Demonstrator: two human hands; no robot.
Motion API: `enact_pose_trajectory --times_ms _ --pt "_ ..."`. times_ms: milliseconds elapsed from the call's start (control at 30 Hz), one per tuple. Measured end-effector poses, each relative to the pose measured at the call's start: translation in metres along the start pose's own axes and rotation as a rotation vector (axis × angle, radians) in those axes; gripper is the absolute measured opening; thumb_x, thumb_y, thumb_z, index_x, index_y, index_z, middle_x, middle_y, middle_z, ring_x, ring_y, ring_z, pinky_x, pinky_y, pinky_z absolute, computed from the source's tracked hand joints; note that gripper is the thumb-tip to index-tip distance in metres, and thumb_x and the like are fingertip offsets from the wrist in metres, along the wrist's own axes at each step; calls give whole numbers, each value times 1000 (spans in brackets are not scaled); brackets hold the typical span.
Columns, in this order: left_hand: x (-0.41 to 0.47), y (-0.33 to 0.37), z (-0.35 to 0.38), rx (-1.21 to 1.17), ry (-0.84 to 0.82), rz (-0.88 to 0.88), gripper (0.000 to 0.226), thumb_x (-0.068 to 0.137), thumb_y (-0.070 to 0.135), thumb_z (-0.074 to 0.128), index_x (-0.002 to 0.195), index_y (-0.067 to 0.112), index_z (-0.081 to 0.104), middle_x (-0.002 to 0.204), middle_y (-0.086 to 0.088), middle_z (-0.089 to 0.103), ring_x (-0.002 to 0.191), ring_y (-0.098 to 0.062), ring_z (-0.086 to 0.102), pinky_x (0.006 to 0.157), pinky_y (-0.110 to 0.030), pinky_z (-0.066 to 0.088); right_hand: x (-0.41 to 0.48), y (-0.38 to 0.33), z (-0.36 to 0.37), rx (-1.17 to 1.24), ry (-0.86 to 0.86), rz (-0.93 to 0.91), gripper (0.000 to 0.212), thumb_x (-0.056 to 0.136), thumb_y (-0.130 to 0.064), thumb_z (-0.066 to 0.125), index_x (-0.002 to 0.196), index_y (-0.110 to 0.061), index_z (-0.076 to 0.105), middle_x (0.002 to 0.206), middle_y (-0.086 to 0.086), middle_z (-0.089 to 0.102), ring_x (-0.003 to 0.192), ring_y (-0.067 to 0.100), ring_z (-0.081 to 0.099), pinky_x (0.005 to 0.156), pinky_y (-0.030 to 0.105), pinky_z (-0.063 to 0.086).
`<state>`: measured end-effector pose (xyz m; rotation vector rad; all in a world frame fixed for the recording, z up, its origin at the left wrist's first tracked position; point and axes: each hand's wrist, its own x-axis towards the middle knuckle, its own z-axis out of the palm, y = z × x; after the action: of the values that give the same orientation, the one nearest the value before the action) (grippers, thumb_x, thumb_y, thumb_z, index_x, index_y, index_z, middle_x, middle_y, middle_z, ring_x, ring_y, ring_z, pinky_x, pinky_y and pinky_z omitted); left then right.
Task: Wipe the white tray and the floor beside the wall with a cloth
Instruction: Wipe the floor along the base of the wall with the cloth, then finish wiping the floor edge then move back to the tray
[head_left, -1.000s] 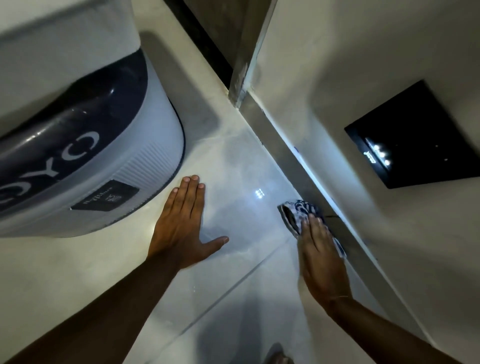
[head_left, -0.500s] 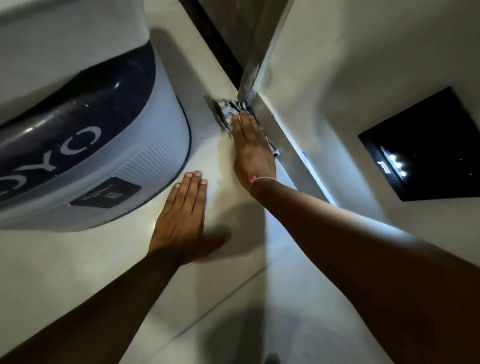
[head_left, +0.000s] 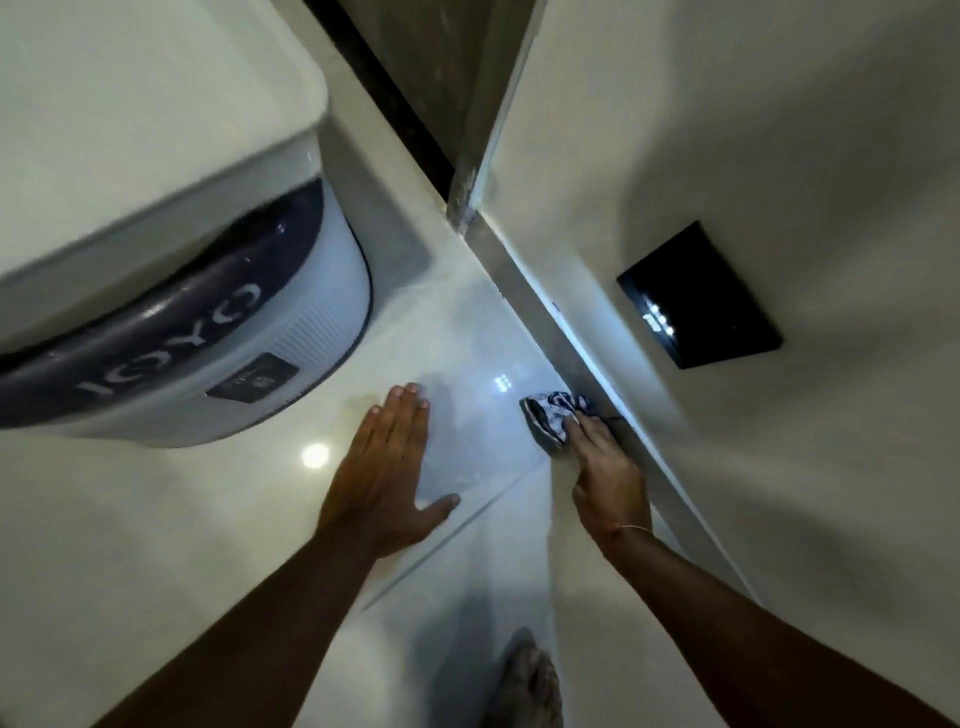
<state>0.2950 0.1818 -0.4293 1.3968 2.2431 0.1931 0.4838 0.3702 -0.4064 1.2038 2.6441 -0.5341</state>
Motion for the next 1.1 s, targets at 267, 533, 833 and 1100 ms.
enact_pose_trajectory --times_ms 267,533,833,1100 --pt "-56 54 -161 -109 131 110 94 93 62 43 159 7 7 170 -13 0 157 -27 -3 128 -41 8 -29 -97 -134 150 222 31 63 81 17 53 135 -14 52 139 6 56 128 23 53 104 36 46" --pt "-93 20 -350 -185 355 -152 79 100 56 28 160 11 3 169 -10 -2 157 -26 -4 126 -43 8 -16 -245 -266 185 275 -137 51 90 4 55 139 -5 44 141 16 52 132 30 47 106 43 43" --pt "-119 -134 -393 -28 349 -465 81 95 50 16 155 -3 9 165 -21 1 155 -36 4 126 -46 7 63 -401 -231 179 150 -451 63 86 10 57 143 -11 39 151 5 41 142 22 30 115 33 26" --pt "-130 -176 -357 11 318 -516 79 96 50 17 156 1 0 166 -21 -1 155 -34 -1 127 -46 7 99 -454 -140 -60 -97 -546 63 92 4 43 149 -12 24 160 9 21 147 31 15 119 44 20"
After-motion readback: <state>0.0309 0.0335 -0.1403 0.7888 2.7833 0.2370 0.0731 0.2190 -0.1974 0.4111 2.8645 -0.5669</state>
